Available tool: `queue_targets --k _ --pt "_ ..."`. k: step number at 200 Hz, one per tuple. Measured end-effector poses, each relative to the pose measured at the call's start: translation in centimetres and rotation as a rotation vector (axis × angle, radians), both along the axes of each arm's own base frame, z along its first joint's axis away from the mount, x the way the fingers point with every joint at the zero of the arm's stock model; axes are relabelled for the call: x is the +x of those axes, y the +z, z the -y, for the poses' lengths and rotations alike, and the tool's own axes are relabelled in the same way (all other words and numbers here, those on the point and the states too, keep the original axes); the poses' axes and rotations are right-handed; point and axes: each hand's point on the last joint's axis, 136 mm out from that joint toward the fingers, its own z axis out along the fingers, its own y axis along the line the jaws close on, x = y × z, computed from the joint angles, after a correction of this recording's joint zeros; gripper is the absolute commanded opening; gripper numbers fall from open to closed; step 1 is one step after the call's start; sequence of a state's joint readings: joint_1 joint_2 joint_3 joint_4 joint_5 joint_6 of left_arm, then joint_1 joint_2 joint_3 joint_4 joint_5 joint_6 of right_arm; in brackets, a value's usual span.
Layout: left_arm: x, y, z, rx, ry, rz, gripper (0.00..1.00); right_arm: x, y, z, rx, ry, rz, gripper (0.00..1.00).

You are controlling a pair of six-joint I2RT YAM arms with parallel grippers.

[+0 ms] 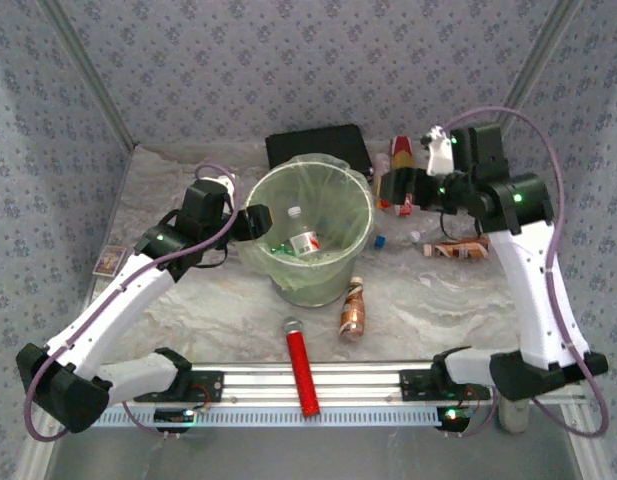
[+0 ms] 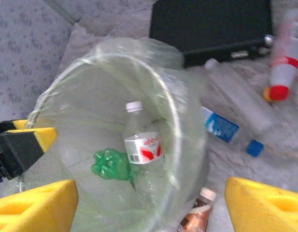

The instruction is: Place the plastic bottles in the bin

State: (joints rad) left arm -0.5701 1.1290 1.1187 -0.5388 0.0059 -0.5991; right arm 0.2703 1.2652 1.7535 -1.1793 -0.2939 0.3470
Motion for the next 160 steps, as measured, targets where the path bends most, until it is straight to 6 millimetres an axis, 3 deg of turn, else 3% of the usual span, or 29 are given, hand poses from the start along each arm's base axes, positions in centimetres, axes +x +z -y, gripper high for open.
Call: queue_targets --k 34,60,109,160 --pt "-0.1 -0.2 -0.1 0.009 -0.002 -0.008 0.70 -2.4 -6.9 1.9 -0.038 -0.064 -0.195 0.79" --pt "-0.1 -0.2 -0.1 0.008 -0.003 -0.008 0.70 -4.7 -12.7 1.9 -0.012 -0.085 -0.356 0.79" --pt "-0.1 -0.3 -0.1 0.010 -0.003 -0.010 0.70 -9.4 -22.4 -2.4 0.040 0.004 -0.620 0.80" --pt "0.0 -0.4 -0.1 0.012 0.001 -0.010 0.70 -11.7 -28.7 -5.5 0.034 0.048 -0.738 0.80"
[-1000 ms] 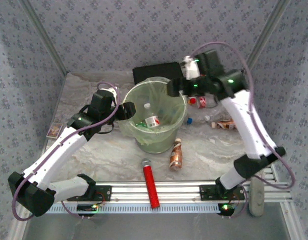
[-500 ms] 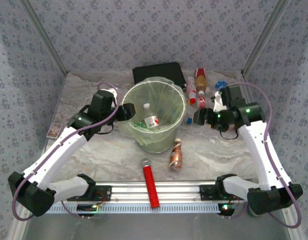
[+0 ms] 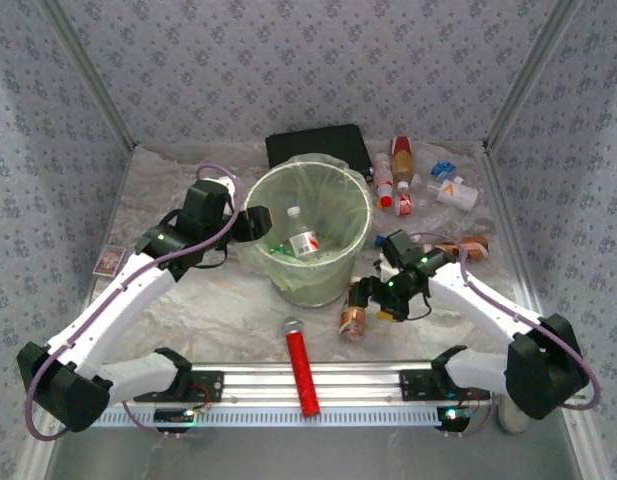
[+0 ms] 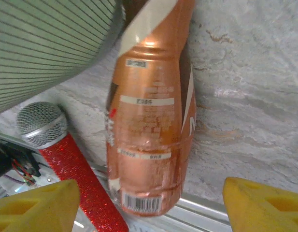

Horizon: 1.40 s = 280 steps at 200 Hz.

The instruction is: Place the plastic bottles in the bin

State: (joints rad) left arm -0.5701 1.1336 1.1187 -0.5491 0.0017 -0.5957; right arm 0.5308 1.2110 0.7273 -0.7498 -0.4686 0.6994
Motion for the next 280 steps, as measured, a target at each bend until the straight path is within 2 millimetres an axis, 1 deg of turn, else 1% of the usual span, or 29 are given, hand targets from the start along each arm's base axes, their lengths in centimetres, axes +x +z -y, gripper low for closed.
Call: queue_targets --k 29,66,111,129,173,203,234,253,269,280 --pt "0.0 0.0 0.0 0.001 0.003 0.001 0.70 0.3 -1.7 -0.6 0.007 -0.020 -0.011 0.81" --pt "0.1 0.1 0.0 0.000 0.003 0.004 0.70 0.9 -3.0 -1.7 0.019 -0.019 -0.006 0.81" --pt "0.1 0.1 0.0 -0.001 0.003 0.004 0.70 1.3 -4.5 -1.8 0.007 -0.024 -0.010 0.78" --pt "0.1 0.1 0.0 -0.001 0.003 0.004 0.70 1.3 -4.8 -1.7 -0.003 -0.024 -0.014 0.74" --pt "0.1 0.1 0.0 0.000 0.003 0.004 0.70 1.2 -5.2 -1.3 -0.035 -0.019 -0.012 0.61" --pt "0.1 0.1 0.0 0.000 0.003 0.004 0.70 1.5 -5.0 -1.0 -0.058 -0.002 0.010 0.55" --pt "0.1 0.1 0.0 0.000 0.003 0.004 0.70 2.1 -4.4 0.4 -0.115 -0.005 0.037 0.51" --pt "0.1 0.1 0.0 0.001 0.004 0.005 0.70 3.2 -3.1 1.6 -0.158 -0.014 0.083 0.51" --pt "0.1 0.1 -0.1 0.003 0.007 0.006 0.70 4.6 -1.4 2.9 -0.179 -0.036 0.133 0.50" --pt "0.1 0.1 -0.1 0.004 0.009 0.006 0.70 5.8 0.1 4.2 -0.196 -0.070 0.175 0.49"
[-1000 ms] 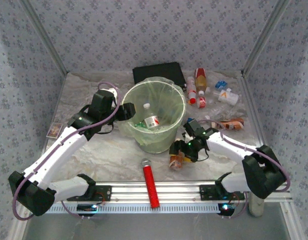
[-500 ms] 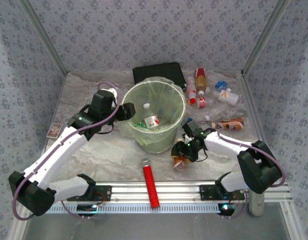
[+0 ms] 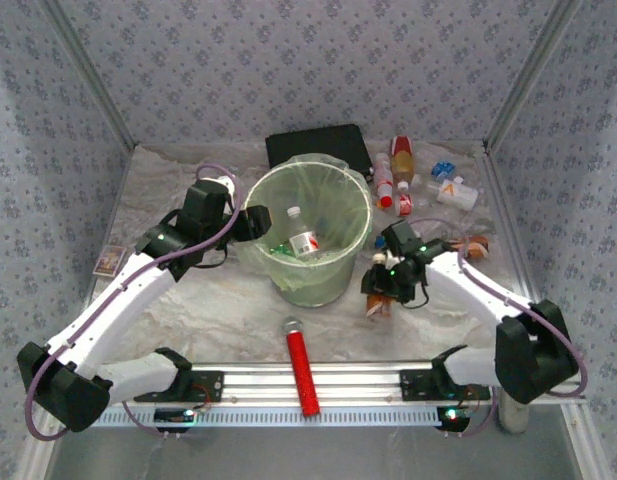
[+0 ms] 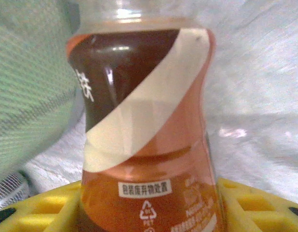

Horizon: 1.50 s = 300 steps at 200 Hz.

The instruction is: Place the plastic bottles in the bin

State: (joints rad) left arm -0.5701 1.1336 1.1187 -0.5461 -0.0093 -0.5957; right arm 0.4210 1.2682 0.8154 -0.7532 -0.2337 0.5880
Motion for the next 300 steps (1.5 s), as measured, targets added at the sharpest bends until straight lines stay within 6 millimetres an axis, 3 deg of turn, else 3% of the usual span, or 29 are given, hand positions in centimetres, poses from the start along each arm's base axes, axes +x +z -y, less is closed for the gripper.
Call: queue_targets --k 35,78,111,137,177,209,239,300 --pt "0.0 0.0 0.0 0.000 0.000 0.000 0.70 3.8 6.6 3.9 -0.036 -0.100 0.164 0.46" --pt "0.0 0.0 0.0 0.000 0.000 0.000 0.70 8.3 20.0 5.5 -0.073 -0.100 0.515 0.43" --pt "0.0 0.0 0.0 0.000 0.000 0.000 0.70 9.6 27.9 4.3 -0.068 -0.045 0.708 0.42" --pt "0.0 0.0 0.0 0.000 0.000 0.000 0.70 10.3 30.6 0.2 -0.044 0.075 0.766 0.41" --pt "0.1 0.1 0.1 -0.002 0.000 0.003 0.70 10.8 30.4 -8.9 -0.006 0.307 0.749 0.40" --pt "0.2 0.1 0.2 -0.005 -0.001 0.007 0.70 10.3 27.0 -14.2 -0.025 0.446 0.660 0.40" --pt "0.4 0.2 0.3 -0.008 -0.001 0.012 0.70 9.9 22.9 -15.8 -0.078 0.508 0.556 0.40" --pt "0.4 0.2 0.2 -0.008 0.000 0.013 0.70 9.8 16.5 -15.8 -0.157 0.539 0.403 0.40"
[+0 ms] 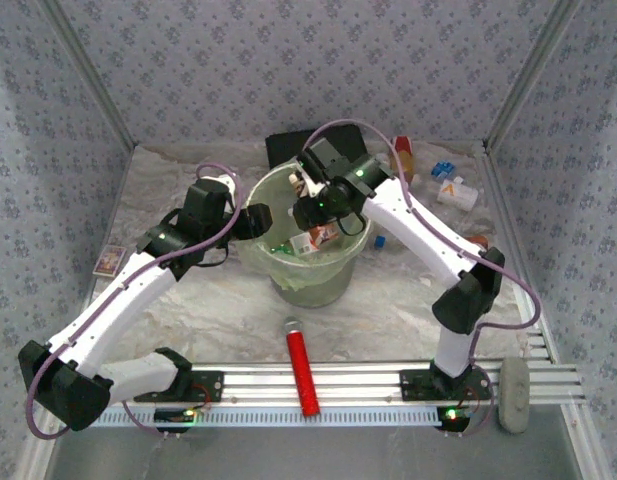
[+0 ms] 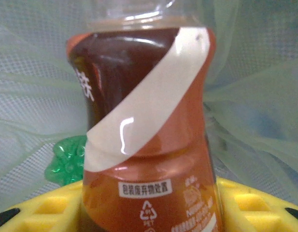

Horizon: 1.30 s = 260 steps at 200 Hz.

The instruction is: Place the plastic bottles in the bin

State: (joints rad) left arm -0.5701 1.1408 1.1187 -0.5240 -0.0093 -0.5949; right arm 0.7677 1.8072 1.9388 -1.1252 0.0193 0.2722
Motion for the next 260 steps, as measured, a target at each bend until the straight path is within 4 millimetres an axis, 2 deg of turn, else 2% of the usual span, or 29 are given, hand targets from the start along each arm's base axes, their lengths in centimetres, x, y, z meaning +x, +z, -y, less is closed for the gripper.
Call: queue_targets --k 32,70,105,153,190,200,235,260 --pt "0.0 0.0 0.0 0.000 0.000 0.000 0.70 -0.4 -3.0 0.3 -0.044 -0.011 -0.054 0.44" --pt "0.2 0.1 0.1 0.003 -0.001 0.001 0.71 -0.9 -6.3 0.8 -0.072 -0.043 -0.109 0.53" --pt "0.3 0.1 0.1 0.004 -0.002 0.000 0.73 -0.7 -6.5 0.5 -0.060 -0.056 -0.104 0.70" --pt "0.3 0.0 0.1 0.005 -0.002 0.000 0.73 -0.5 -6.5 0.5 -0.055 -0.065 -0.100 0.77" --pt "0.3 0.0 0.1 0.006 -0.004 0.001 0.74 -0.3 -5.0 -0.1 -0.035 -0.057 -0.074 0.81" --pt "0.3 0.0 0.1 0.006 -0.003 0.001 0.74 -0.2 -4.3 -0.3 -0.026 -0.048 -0.062 0.86" --pt "0.3 0.0 0.1 0.007 -0.003 0.001 0.74 0.0 -0.9 -1.1 0.020 -0.019 -0.008 0.90" --pt "0.3 0.0 0.1 0.007 -0.003 0.001 0.74 -0.1 2.3 -0.8 0.062 -0.008 0.040 0.95"
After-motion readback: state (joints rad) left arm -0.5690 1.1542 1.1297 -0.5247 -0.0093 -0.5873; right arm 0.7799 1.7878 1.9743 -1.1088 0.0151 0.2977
